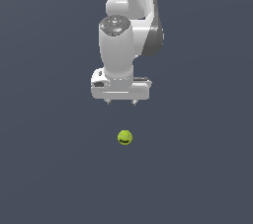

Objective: Pick up the object and move it to a goal position.

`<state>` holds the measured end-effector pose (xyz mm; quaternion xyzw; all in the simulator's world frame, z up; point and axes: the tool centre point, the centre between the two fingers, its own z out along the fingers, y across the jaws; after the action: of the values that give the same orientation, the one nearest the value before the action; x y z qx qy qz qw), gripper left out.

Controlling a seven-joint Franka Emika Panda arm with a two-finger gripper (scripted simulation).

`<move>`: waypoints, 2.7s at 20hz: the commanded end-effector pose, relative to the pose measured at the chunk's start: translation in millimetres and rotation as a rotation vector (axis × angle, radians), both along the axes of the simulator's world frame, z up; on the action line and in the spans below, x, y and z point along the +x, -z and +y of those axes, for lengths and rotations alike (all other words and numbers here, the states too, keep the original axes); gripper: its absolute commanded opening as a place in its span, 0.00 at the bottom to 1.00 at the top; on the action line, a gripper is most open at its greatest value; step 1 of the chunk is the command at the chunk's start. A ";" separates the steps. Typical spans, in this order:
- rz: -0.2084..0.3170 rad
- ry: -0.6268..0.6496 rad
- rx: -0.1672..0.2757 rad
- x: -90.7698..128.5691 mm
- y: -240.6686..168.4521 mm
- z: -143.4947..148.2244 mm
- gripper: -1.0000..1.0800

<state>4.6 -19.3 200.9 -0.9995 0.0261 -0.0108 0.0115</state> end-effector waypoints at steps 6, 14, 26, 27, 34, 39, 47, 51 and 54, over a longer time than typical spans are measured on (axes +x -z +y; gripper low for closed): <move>-0.010 -0.010 -0.007 2.6 -2.4 -0.1 0.96; -0.021 -0.032 -0.015 4.0 -6.3 -0.3 0.96; -0.012 0.091 -0.009 18.0 10.3 1.1 0.96; -0.010 0.109 -0.008 20.1 13.0 1.4 0.96; 0.003 0.275 -0.004 37.8 37.6 3.7 0.96; 0.012 0.408 -0.004 50.8 58.6 5.9 0.96; 0.024 0.590 -0.009 66.7 89.4 9.5 0.96; 0.027 0.649 -0.011 71.3 99.9 10.8 0.96; 0.028 0.679 -0.012 73.6 105.3 11.5 0.96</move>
<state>76.7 -8.0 98.2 -0.9370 0.3494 -0.0004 0.0011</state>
